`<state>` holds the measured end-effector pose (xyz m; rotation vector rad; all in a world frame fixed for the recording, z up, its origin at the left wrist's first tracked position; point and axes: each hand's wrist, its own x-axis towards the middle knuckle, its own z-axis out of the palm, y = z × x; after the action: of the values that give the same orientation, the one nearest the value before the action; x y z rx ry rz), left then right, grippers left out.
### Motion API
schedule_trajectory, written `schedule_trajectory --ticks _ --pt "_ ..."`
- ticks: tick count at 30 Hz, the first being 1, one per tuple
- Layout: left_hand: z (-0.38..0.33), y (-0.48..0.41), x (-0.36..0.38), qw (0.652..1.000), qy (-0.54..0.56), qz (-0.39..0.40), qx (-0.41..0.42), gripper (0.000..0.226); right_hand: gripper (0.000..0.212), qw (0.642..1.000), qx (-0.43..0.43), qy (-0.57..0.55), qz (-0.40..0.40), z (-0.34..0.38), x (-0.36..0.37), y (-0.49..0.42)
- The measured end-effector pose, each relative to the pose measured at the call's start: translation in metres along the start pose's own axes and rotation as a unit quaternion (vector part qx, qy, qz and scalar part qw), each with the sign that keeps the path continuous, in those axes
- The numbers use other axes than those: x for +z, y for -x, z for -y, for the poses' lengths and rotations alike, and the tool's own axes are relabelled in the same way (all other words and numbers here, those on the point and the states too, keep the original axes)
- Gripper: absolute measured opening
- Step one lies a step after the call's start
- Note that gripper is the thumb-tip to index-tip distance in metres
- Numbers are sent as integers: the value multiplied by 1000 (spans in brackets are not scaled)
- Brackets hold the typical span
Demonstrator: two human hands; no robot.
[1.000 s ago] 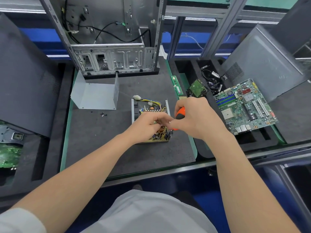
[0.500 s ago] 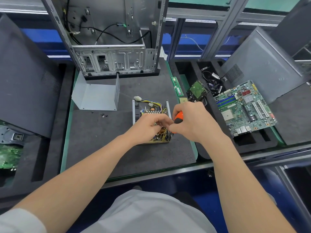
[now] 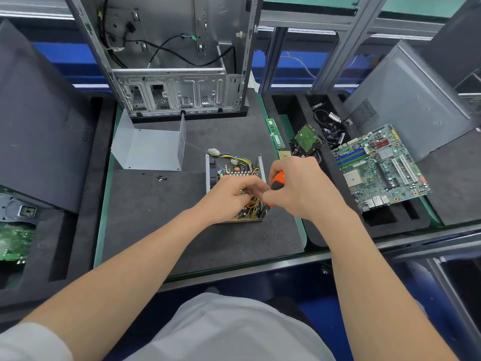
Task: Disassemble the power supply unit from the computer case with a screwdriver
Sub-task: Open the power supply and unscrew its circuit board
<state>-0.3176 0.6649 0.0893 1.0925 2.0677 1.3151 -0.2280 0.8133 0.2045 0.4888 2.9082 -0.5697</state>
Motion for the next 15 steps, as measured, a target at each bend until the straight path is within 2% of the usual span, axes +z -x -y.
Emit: schedule_trajectory --ticks 4,7,12,15 --pt "-2 0 0 1000 5 -5 14 60 19 999 -20 4 36 2 -5 0" --pt "-5 0 0 999 5 -1 43 47 18 994 -70 27 81 5 -13 1" --pt "-10 -2 4 998 8 23 64 32 30 980 -110 84 141 4 -24 -3" --pt "-8 -7 6 999 -4 6 44 24 41 978 -125 96 140 3 -26 -5"
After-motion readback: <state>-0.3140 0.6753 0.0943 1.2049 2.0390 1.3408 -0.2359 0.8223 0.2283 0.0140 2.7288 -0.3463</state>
